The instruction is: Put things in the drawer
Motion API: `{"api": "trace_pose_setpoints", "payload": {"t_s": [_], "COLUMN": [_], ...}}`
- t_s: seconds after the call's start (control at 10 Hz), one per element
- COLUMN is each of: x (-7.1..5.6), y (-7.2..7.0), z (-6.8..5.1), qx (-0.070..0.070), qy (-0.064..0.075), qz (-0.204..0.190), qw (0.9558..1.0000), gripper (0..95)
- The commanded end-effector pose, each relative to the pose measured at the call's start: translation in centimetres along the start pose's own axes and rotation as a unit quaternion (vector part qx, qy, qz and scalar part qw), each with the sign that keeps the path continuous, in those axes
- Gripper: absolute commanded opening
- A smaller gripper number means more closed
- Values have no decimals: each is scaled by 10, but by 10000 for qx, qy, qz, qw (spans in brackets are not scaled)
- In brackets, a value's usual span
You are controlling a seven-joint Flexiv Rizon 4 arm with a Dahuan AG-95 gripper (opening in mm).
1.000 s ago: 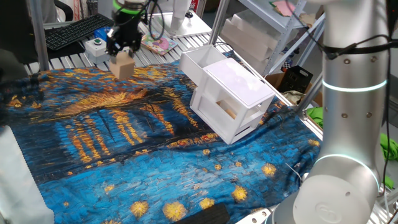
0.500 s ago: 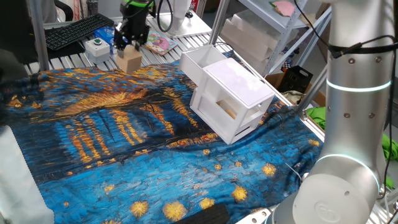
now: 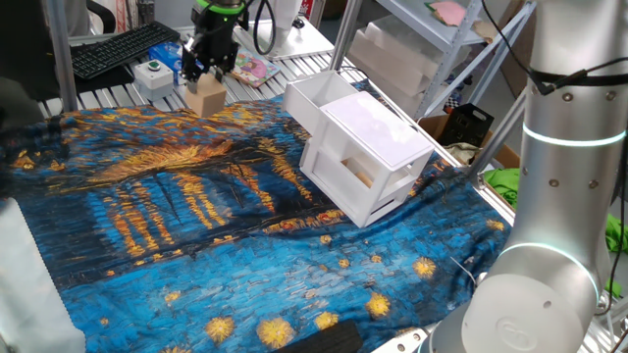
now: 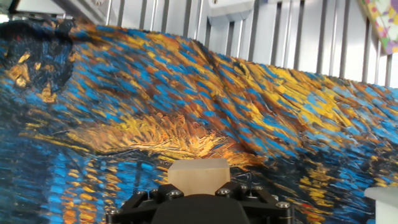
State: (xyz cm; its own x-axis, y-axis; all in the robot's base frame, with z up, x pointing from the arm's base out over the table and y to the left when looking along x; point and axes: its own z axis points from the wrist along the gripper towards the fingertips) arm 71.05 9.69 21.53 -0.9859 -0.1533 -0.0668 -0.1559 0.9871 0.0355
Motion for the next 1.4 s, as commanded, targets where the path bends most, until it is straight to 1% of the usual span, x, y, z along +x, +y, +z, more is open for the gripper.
{"api": "trace_pose_setpoints", "payload": {"t_s": [0.1, 0.5, 0.6, 0.7, 0.8, 1.0, 1.2, 1.4], "x": [-3, -3, -3, -3, -3, -3, -3, -3], "y": [0, 0, 0, 0, 0, 0, 0, 0], "z": [0, 0, 0, 0, 0, 0, 0, 0], "qx": [16, 46, 77, 145, 197, 349, 363, 389], "qy": [68, 90, 85, 45, 17, -70, -131, -288], "qz": [117, 501, 610, 749, 837, 971, 1087, 1179], "qw": [9999, 9987, 9981, 9971, 9963, 9946, 9933, 9918], "gripper": [0, 0, 0, 0, 0, 0, 0, 0]}}
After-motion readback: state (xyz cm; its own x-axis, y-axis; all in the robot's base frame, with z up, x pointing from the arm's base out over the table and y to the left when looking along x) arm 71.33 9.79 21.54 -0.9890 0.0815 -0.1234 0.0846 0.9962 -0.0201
